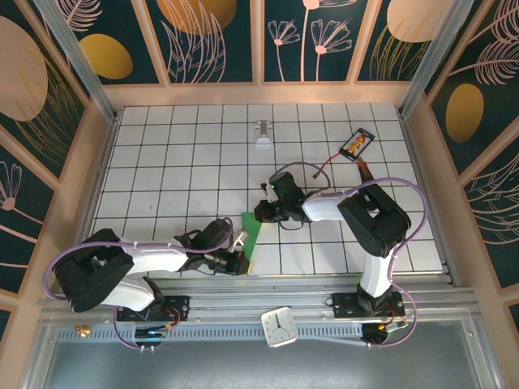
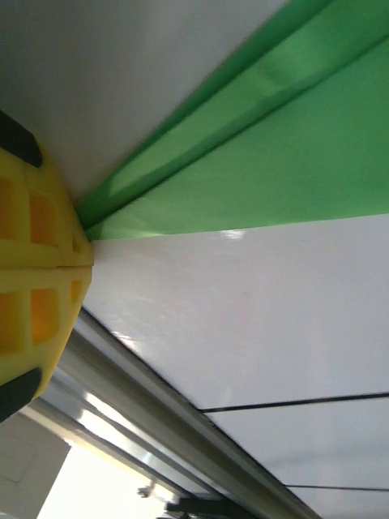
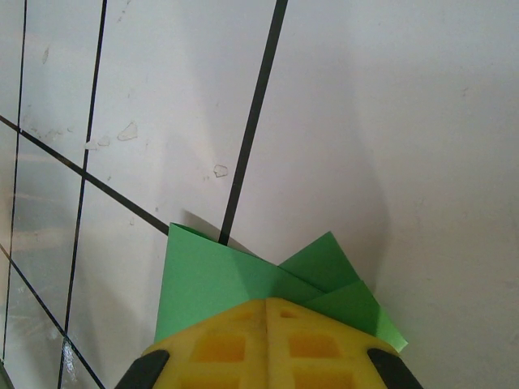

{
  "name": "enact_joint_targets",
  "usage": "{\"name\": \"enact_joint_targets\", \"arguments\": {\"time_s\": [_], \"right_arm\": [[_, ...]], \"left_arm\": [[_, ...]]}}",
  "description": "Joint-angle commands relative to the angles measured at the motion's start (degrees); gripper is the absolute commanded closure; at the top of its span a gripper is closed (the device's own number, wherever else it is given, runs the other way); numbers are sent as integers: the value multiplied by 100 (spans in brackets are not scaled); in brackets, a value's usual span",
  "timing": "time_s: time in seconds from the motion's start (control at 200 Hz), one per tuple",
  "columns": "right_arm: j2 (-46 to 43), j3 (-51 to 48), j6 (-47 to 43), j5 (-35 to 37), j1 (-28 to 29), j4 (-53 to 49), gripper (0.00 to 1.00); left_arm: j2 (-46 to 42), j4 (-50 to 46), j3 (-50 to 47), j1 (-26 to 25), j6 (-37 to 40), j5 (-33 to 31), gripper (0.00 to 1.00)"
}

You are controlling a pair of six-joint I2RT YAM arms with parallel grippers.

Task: Fold a paper plane with a square sheet of paper (pick it up from the middle)
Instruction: Fold the wing for the fifth time at the center of the table, then move a paper plane to the center of the table.

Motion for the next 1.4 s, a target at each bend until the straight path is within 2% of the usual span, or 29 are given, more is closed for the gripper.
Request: {"name": "enact_joint_targets", "arguments": {"time_s": [0.0,0.065,0.215,0.32,0.405,0.495,0.535,0.6,0.731,0.861,0.976,1.171,1.396], "right_arm": [[520,-297,-195,934,-37,-1008,100],[346,-280,-237,681,-37,-830,100],[-360,-278,-255,-17,-76,-335,100],[-1068,-469,-228,-71,-90,-260,91],[-1585,-638,-103,491,83,-555,82],[-1904,-712,250,1619,529,-1137,72],[-1943,-666,523,2080,762,-1420,65],[-1927,-616,936,2638,1141,-1667,58],[-1643,-395,1560,3054,1670,-1737,42],[-1169,47,1901,3476,2061,-2029,32],[-883,312,1962,3685,2252,-2209,29],[-567,573,1975,3888,2264,-2467,29],[-574,624,2095,4060,2269,-2596,38]], "left_arm": [[-235,-809,211,-74,159,303,100],[-518,-579,316,90,122,277,100],[-1278,313,-23,883,-553,-98,83],[-1668,442,-250,1252,-883,-744,74],[-1624,144,-186,1407,-907,-1173,68],[-1379,176,-116,1573,-903,-1205,64],[-1254,194,-71,1624,-872,-1218,64],[-1060,226,19,1636,-732,-1219,63],[-677,442,121,1630,-610,-964,58],[-538,171,211,1643,-483,-1215,56],[-532,150,167,1661,-400,-1355,55],[-618,92,100,1664,-321,-1445,54],[-671,27,109,1675,-243,-1491,54]]}}
